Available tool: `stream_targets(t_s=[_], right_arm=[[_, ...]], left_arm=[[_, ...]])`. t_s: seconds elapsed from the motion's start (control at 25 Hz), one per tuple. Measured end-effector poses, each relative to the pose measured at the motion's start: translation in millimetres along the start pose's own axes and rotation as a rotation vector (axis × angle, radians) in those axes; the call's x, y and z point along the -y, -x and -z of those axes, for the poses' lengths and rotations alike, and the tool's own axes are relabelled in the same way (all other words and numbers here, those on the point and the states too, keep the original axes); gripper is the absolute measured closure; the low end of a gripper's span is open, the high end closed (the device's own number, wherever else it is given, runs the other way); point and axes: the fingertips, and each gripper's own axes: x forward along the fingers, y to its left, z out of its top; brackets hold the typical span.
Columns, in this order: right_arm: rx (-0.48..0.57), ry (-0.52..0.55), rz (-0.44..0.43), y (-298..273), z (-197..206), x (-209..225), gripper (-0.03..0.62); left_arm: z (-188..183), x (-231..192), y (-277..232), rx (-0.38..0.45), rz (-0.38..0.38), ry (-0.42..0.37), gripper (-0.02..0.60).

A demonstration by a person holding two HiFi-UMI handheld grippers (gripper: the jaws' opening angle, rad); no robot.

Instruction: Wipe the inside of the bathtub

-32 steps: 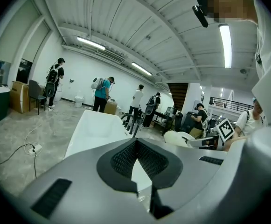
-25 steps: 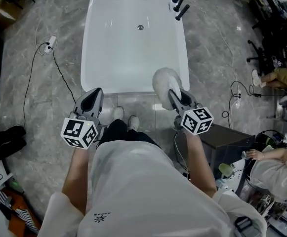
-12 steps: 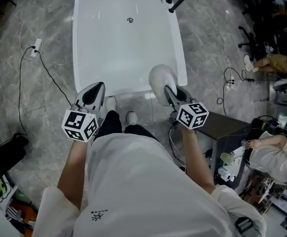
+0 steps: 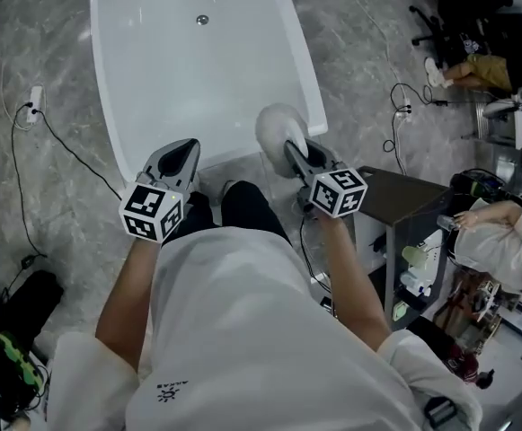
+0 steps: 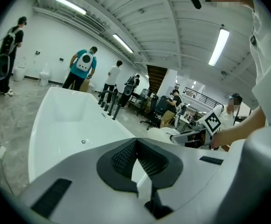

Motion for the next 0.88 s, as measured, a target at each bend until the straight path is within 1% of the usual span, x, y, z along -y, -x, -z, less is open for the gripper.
stream_targets(t_s=[0.16, 0.36, 0.44, 0.64, 0.88], right_arm=[[-0.008, -0.024, 0.008, 4.3, 2.7, 16.6, 0.5], [-0.048, -0.026, -0.012, 4.3, 14.2, 56.5, 0.5], [-0.083, -0.02, -0.017, 0.8, 20.1, 72.2, 0.499], [-0.162, 0.02, -0.027, -27.8, 22.1, 114.8, 0.5], [-0.254, 0.098, -0.047, -53.0, 32.4, 158.0, 0.5]], left_arm=[[0.6, 17.3, -30.2, -0.036, 0.05, -0.006, 0.577], [7.8, 41.0, -71.8, -0.073, 0.052, -0.034, 0.577], [12.7, 46.8, -87.3, -0.085, 0.05, -0.027, 0.577], [14.9, 39.1, -131.0, -0.086, 0.026, 0.023, 0.577], [33.1, 36.9, -172.7, -0.124, 0.013, 0.029, 0.577]])
